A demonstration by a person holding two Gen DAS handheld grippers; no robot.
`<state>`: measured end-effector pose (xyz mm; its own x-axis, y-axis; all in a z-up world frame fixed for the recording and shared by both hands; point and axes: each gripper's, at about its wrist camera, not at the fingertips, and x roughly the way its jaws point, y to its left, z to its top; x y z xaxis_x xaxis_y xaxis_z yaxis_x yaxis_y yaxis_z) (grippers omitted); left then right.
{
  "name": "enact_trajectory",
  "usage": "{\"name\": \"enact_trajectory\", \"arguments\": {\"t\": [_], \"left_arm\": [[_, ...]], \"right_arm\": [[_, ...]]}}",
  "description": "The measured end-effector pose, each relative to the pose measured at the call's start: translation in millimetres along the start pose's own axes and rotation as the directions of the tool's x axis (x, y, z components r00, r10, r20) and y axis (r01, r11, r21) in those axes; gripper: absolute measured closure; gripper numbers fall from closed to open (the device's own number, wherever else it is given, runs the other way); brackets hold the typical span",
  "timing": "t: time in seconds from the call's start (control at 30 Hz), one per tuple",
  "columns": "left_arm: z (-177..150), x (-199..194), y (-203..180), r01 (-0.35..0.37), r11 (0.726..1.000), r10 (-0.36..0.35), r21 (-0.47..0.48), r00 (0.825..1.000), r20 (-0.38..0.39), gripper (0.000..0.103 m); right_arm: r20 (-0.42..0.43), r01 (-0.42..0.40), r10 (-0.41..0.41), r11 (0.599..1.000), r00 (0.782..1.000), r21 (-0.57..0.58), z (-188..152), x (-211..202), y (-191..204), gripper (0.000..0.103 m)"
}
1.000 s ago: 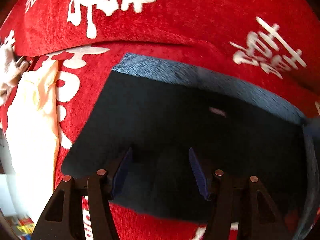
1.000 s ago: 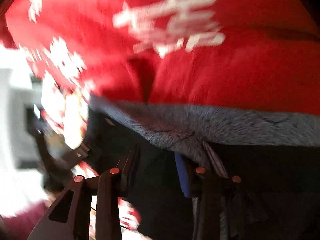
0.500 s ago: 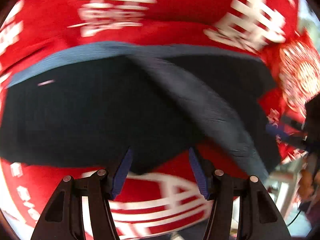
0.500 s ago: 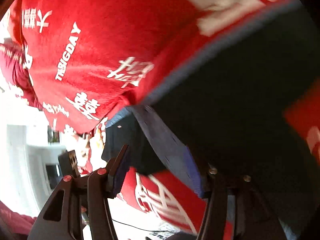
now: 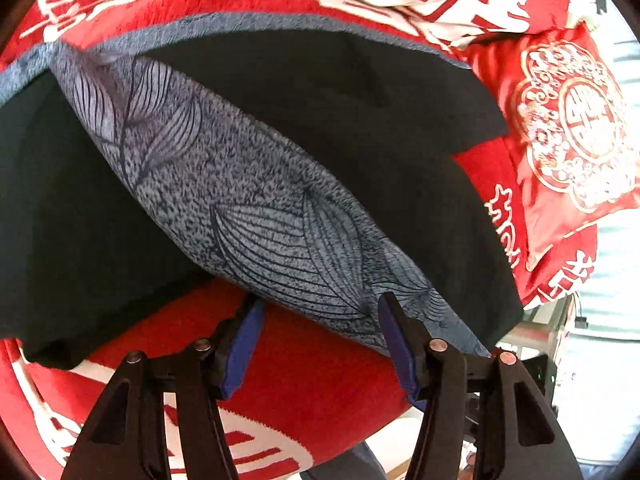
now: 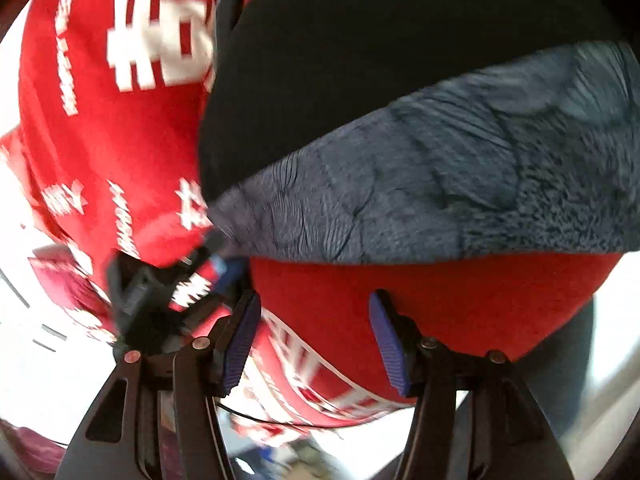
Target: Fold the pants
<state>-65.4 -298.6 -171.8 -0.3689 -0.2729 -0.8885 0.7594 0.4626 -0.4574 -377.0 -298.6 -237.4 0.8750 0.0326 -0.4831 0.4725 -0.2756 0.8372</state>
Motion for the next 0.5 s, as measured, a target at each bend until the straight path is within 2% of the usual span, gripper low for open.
{"name": "enact_trajectory", "arguments": {"t": [0.13,0.17,0.27,0.3,0.33,0.37,0.4,0.43,0.5], "left_arm": [[-1.2,-1.9,-2.7,-0.004,1.0,0.004,-0.027,1.0,0.016,0.044],[-0.1,-0.9,-2.9,0.011,0.999,-0.011,-0.053,1.0,0.013,0.044],[2.2,0.7,-5.8,0.024,0.996,-0.023,-0.086,1.0,0.013,0.045],[3.3,1.0,-8.7,0.019,0.996,-0.017,-0.085,1.0,0.02,0.052],[4.1,0.7,-11.0,0.011,0.997,-0.009,-0.081,1.0,0.026,0.071],[5.3,0.8,-13.0,0.004,0.997,-0.003,-0.075,1.0,0.021,0.076],[6.2,-1.2,-14.6,0.004,0.997,-0.002,-0.075,1.0,0.018,0.076],[6.4,-6.0,-15.8,0.01,0.997,-0.009,-0.075,1.0,0.026,0.076],[8.6,-19.2,-25.9,0.001,0.999,0.001,-0.04,0.999,0.046,0.076]], "right_arm": [[0.09,-0.102,0.099,0.994,0.991,0.027,-2.8,-13.8,-6.9,0.042],[0.144,-0.157,0.146,0.985,0.979,0.066,-0.2,-20.9,-12.2,0.042],[0.21,-0.27,0.227,0.94,0.951,0.207,7.5,-26.2,-32.9,0.042],[0.211,-0.285,0.238,0.93,0.948,0.232,8.5,-27.0,-35.1,0.047],[0.209,-0.288,0.238,0.923,0.949,0.257,9.0,-25.7,-35.3,0.056],[0.207,-0.274,0.221,0.921,0.953,0.278,9.6,-25.0,-34.4,0.087],[0.199,-0.252,0.199,0.921,0.96,0.297,10.6,-24.3,-32.5,0.096],[0.188,-0.226,0.175,0.927,0.966,0.298,13.0,-26.4,-27.1,0.096],[0.154,-0.151,0.117,0.962,0.981,0.227,22.6,-33.5,-3.9,0.096]]}}
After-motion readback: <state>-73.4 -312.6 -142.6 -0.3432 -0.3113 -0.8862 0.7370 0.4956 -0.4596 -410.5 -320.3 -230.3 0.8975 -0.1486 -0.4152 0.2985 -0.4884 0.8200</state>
